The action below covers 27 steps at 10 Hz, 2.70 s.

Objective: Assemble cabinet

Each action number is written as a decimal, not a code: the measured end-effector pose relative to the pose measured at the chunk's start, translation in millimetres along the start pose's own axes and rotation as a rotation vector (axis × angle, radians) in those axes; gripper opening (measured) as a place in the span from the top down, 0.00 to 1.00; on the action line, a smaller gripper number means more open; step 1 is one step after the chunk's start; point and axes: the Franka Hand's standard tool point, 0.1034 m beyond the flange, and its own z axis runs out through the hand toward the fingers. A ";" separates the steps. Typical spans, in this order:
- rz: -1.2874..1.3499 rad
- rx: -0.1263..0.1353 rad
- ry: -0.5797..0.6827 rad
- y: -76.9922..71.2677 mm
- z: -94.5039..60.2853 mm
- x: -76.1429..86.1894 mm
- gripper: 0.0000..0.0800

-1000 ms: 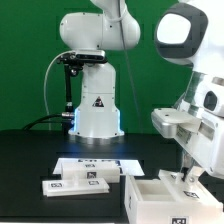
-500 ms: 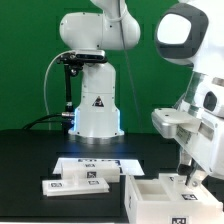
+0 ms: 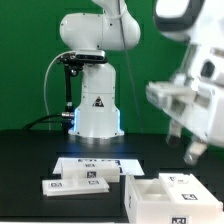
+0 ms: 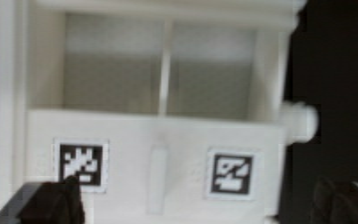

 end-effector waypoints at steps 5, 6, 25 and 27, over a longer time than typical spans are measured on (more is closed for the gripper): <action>-0.040 -0.004 0.000 -5.9 1.3 -10.9 0.19; -0.178 -0.025 0.013 -15.9 8.2 -26.5 0.19; -1.207 0.313 -0.096 -80.1 48.7 -63.1 0.19; -1.205 0.330 -0.104 -83.3 49.1 -58.6 0.19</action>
Offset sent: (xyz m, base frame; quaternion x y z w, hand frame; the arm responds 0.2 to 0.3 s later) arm 0.0000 0.0000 0.0000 0.0000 0.0000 0.0000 1.0000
